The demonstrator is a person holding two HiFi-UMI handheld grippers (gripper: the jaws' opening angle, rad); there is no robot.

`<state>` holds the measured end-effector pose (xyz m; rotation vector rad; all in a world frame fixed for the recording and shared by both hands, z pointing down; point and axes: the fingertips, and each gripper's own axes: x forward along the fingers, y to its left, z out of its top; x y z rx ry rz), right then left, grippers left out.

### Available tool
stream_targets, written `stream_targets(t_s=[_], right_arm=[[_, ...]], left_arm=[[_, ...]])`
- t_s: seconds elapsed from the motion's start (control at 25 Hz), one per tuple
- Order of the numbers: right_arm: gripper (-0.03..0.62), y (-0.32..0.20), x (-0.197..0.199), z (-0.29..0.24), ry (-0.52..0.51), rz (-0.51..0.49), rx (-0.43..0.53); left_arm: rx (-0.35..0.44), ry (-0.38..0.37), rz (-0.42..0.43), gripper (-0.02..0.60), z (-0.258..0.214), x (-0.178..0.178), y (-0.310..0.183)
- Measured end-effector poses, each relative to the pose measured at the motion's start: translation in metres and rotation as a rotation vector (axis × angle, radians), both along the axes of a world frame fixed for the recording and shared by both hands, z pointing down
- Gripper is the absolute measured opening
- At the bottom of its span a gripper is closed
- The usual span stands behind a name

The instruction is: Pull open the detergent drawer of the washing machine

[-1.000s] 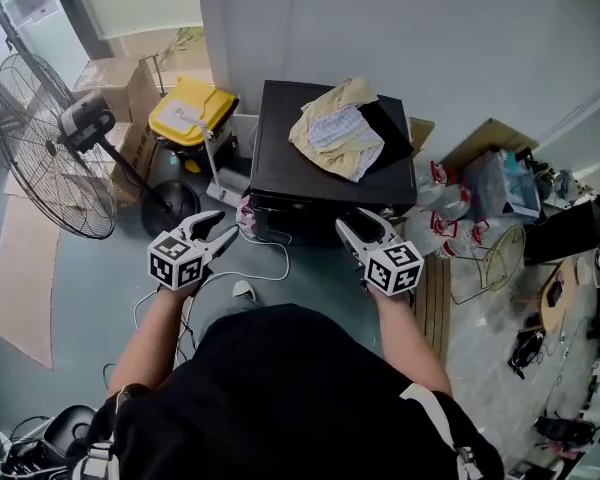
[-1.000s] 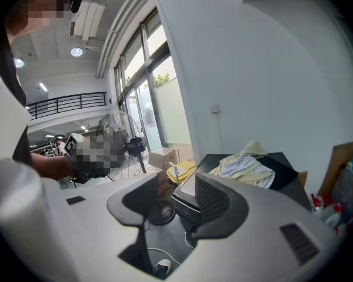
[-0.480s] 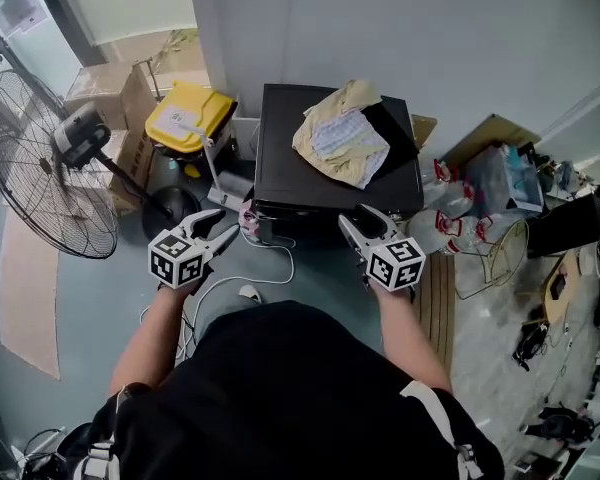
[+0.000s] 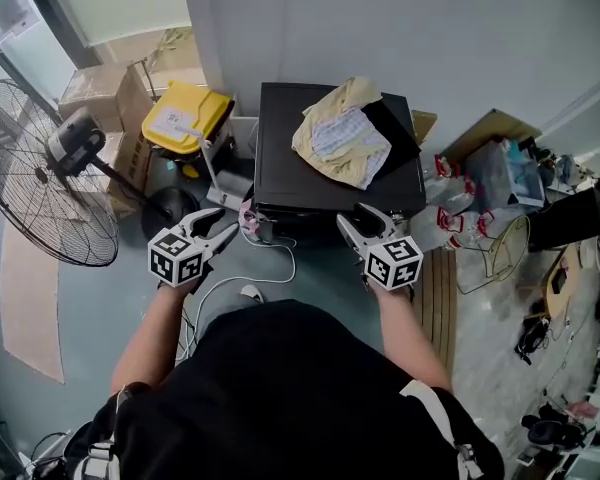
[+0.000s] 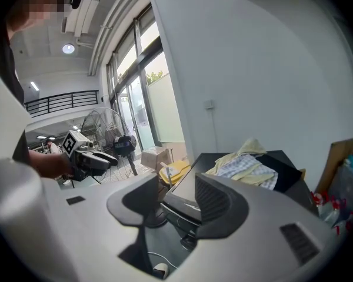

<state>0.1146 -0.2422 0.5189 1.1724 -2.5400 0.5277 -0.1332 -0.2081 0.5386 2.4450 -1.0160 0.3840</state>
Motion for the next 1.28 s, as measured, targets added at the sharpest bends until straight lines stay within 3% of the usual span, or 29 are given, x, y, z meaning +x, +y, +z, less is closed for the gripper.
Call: stream_targets(t_s=[0.48,1.28], right_arm=[[0.199,-0.012,0.003,0.014,0.000,0.006,-0.031],[0.200,-0.032,-0.002,0.077,0.014,-0.002,-0.168]], left_arm=[[-0.029,-0.002,0.013,0.184,0.011,0.006,-0.010],[-0.160,-0.028,0.056,0.184,0.069,0.018,-0.035]])
